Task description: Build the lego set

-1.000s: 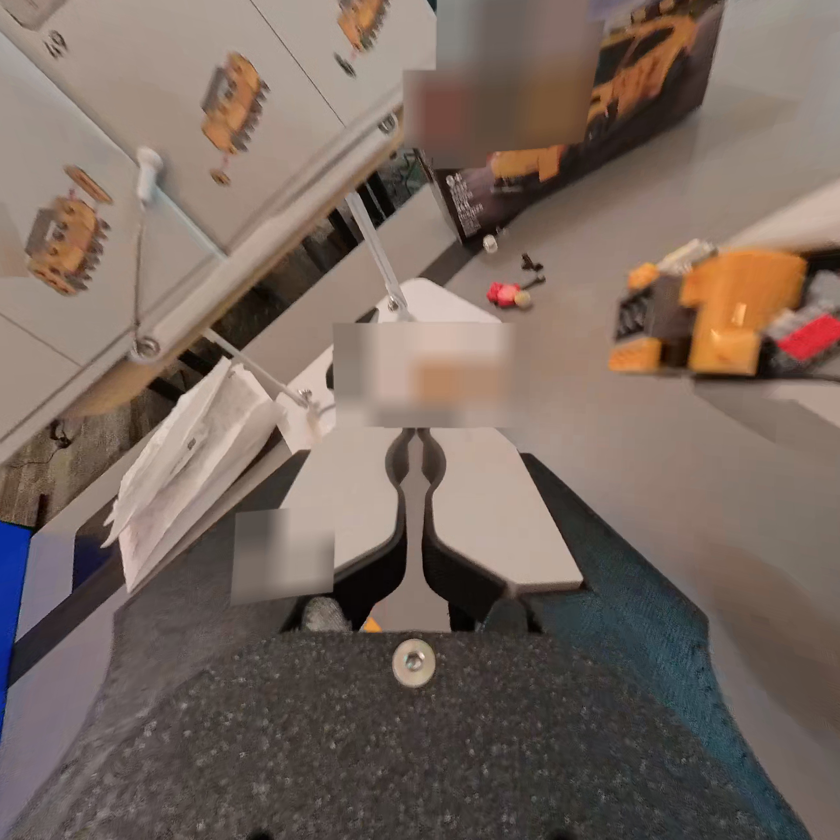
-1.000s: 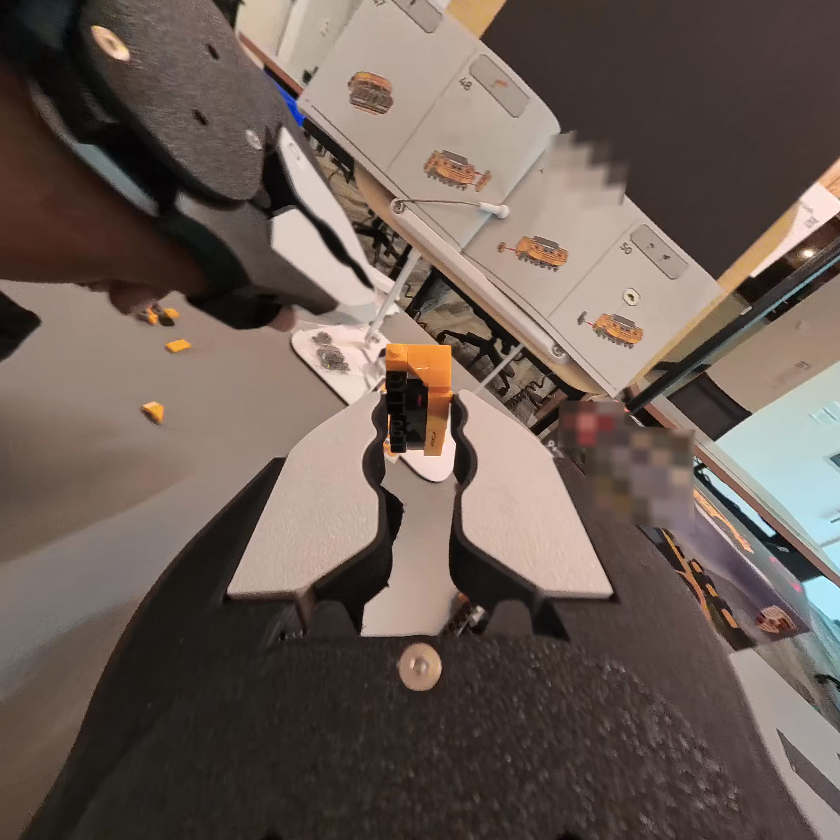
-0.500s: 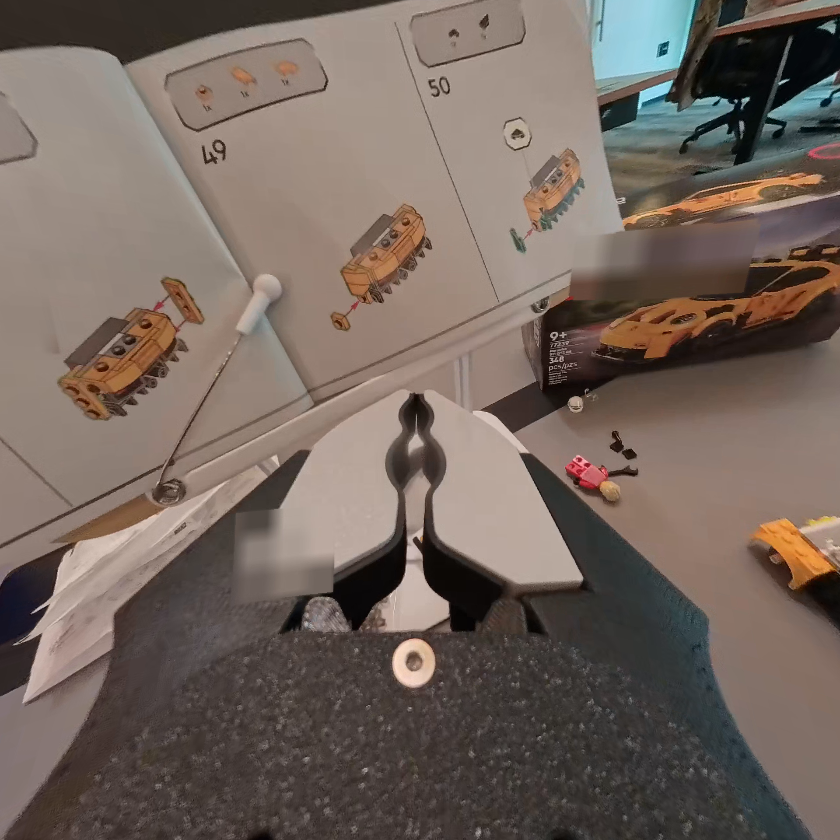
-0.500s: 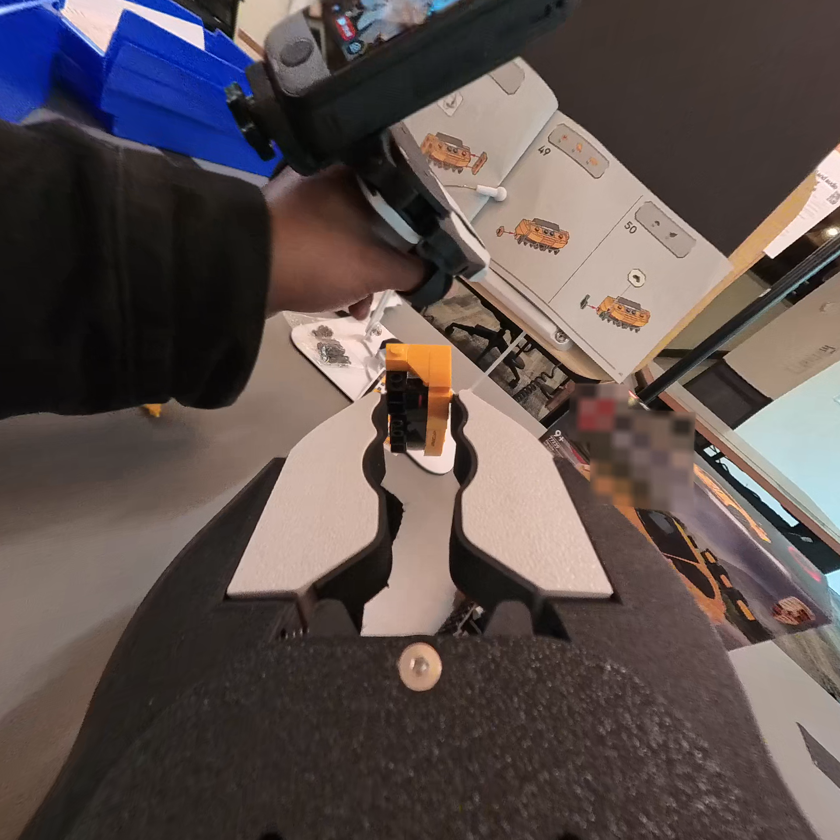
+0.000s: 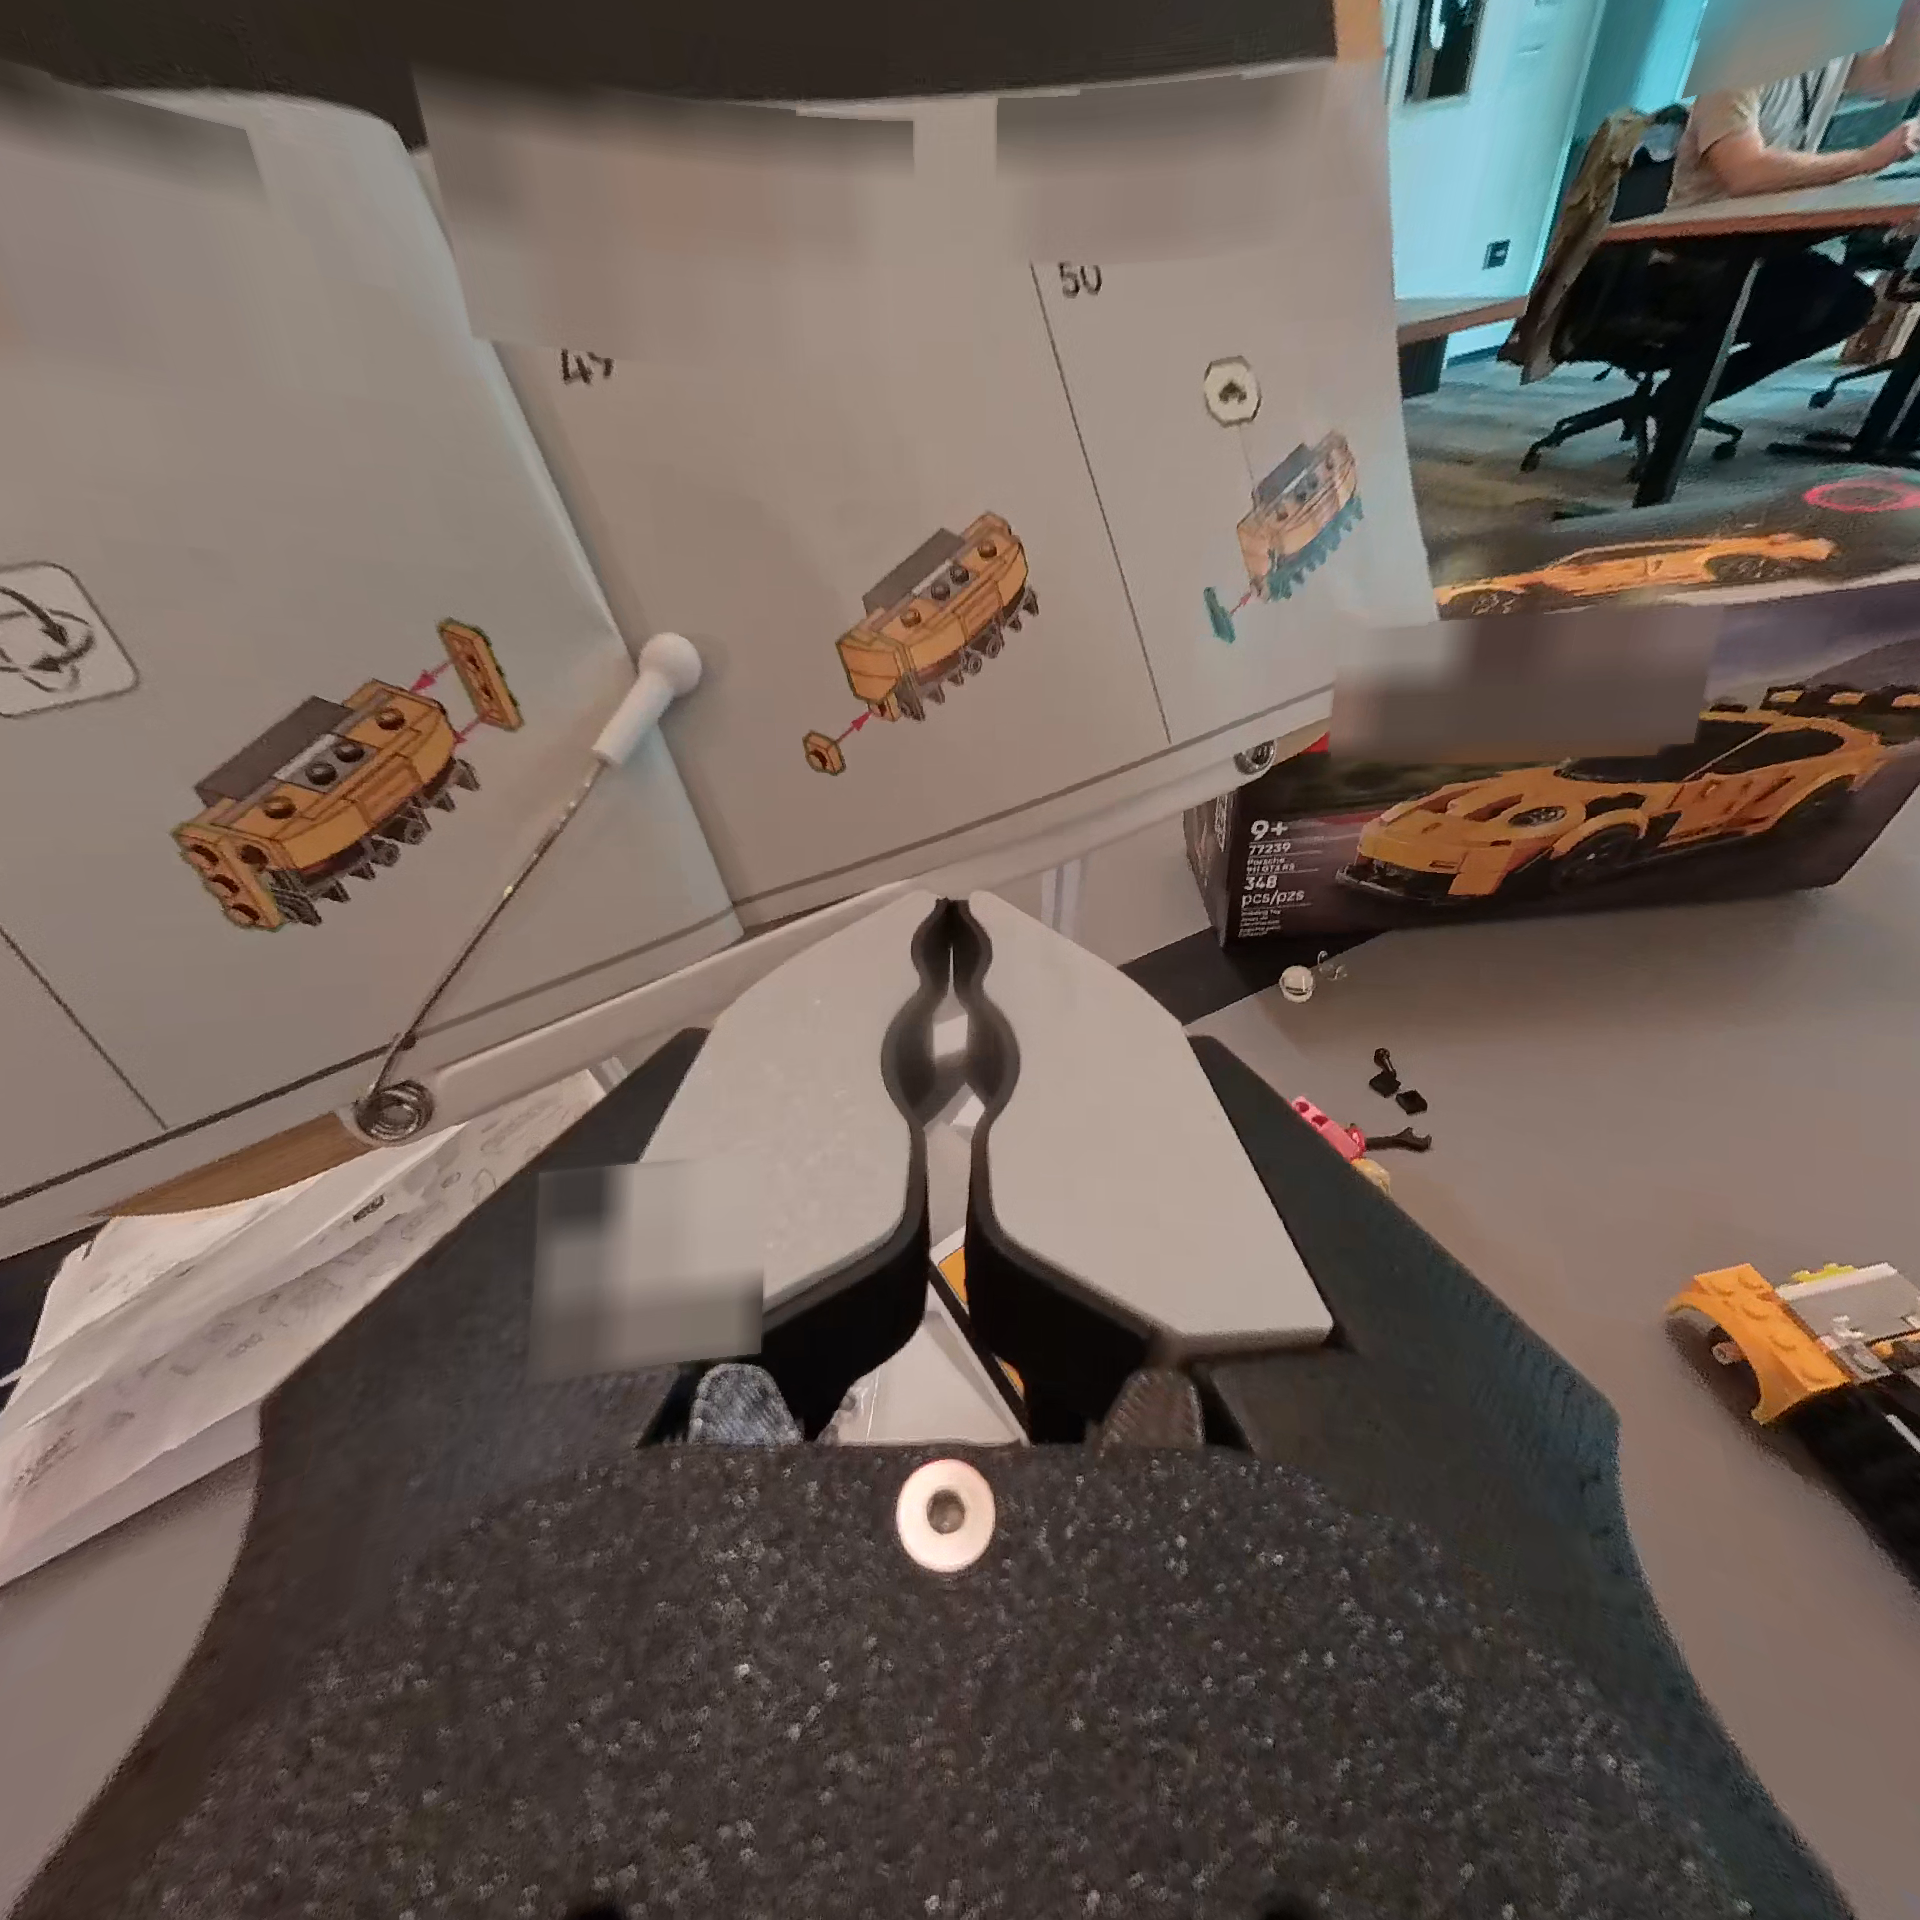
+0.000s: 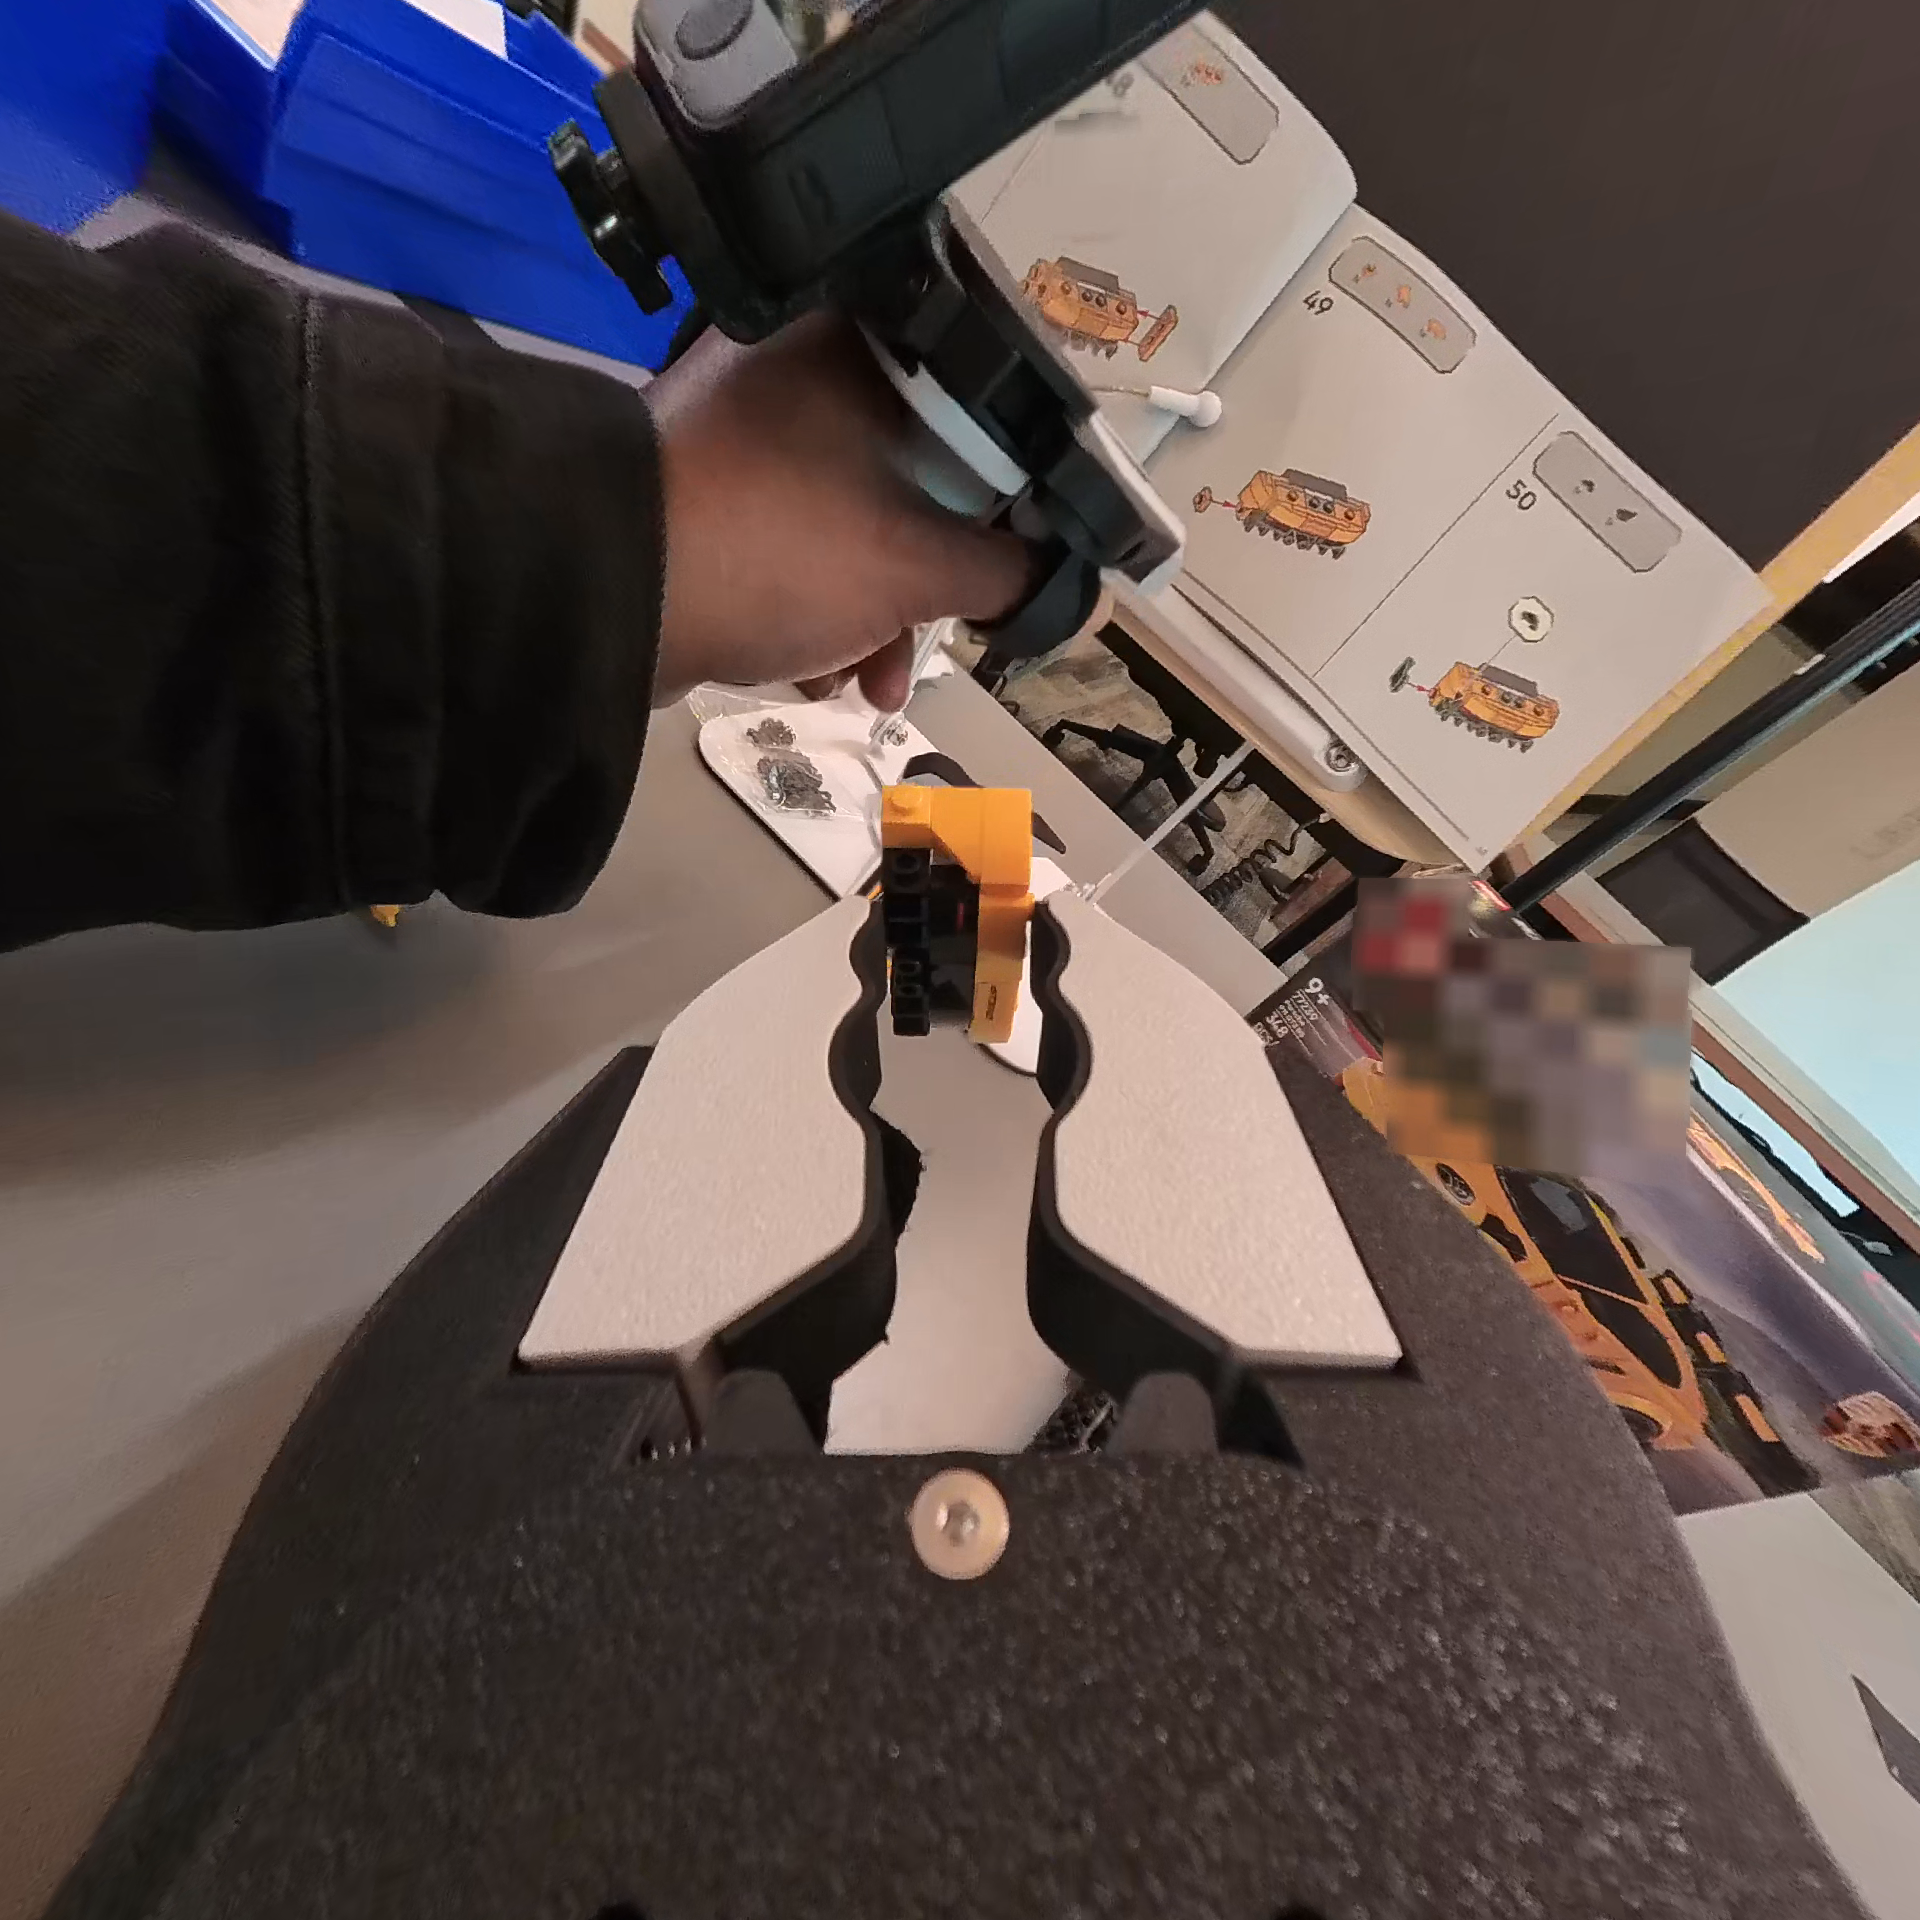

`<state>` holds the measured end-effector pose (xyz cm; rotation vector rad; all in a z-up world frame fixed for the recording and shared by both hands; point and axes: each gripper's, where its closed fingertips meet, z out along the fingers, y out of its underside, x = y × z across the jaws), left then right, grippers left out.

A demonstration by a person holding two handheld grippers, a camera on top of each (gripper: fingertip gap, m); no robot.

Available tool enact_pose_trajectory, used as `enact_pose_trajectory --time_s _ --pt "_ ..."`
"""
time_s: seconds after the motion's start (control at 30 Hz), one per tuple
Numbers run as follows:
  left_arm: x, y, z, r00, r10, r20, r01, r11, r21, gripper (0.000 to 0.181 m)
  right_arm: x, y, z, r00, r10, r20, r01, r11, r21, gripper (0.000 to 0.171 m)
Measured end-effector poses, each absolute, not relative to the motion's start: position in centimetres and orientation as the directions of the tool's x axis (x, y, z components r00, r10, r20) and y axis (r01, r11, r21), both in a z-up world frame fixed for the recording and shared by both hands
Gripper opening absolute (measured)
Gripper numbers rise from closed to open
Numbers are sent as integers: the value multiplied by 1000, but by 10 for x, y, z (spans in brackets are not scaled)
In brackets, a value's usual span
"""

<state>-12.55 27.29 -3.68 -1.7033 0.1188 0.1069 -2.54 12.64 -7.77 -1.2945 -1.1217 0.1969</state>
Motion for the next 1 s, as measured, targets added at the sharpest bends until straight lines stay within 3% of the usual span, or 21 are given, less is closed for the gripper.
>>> enact_pose_trajectory --time_s 0.3,0.63,1.0 --pt "-123 271 -38 988 -24 -149 -151 -137 -979 0 -28 124 -83 472 691 547 462 335 -821 26" --pt "-130 235 -70 975 -102 -199 -219 -257 -941 0 -24 129 -89 479 701 528 463 310 -831 26" --pt "-102 111 -110 855 -437 -280 -406 -227 -885 0 -39 107 -98 377 816 439 392 289 -873 26"
